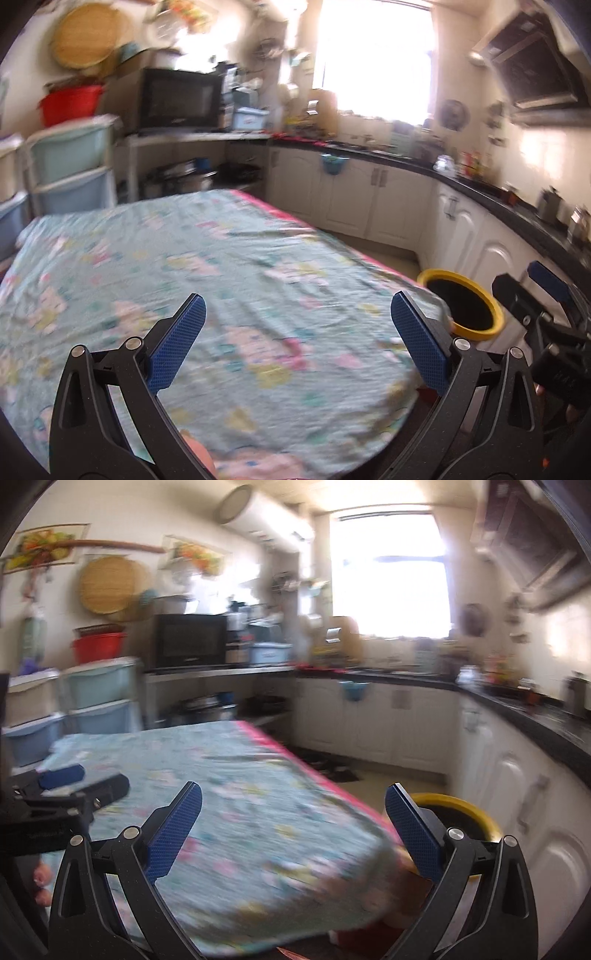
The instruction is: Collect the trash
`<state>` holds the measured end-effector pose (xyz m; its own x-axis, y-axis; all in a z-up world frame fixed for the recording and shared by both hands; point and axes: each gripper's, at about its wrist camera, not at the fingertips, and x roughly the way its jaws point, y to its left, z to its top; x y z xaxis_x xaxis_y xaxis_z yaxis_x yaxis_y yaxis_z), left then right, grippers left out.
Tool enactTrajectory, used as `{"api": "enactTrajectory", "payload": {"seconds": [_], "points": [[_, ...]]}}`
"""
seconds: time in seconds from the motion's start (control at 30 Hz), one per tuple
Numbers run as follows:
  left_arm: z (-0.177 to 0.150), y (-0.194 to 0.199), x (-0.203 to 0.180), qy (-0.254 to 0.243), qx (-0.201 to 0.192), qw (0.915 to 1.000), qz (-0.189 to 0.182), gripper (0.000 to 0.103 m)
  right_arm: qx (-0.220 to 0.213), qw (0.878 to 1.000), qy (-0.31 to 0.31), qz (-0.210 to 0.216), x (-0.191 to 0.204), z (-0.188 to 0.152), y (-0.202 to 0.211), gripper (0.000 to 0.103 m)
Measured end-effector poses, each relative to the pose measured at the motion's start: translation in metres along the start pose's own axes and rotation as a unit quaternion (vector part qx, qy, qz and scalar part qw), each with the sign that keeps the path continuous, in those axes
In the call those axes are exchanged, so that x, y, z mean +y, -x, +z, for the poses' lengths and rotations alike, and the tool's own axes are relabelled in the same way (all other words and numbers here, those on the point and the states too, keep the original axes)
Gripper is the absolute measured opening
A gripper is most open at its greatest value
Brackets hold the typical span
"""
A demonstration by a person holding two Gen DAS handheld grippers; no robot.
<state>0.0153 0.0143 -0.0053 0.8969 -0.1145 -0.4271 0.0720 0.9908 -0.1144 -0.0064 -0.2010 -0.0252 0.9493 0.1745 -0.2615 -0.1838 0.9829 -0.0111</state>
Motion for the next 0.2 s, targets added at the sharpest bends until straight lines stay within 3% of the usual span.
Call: {"api": "enactTrajectory", "payload": {"seconds": [0.07, 0.1, 0.2], "points": [[0.005, 0.005, 0.033, 0.028, 0.005, 0.9985, 0.046, 0.092, 0.012, 0.997, 0.016, 0.074, 0.025, 0.018, -0.019, 0.097], [0.007, 0.008, 0.063, 0.051, 0.011, 0.9947, 0.089, 0.092, 0.018, 0.993, 0.028, 0.115, 0.043, 0.028, -0.031, 0.097], [0.002, 0.016, 0.136, 0.110, 0.035, 0.9752, 0.189, 0.092, 0.064, 0.973, 0.053, 0.218, 0.102, 0.047, -0.071, 0.097]]}}
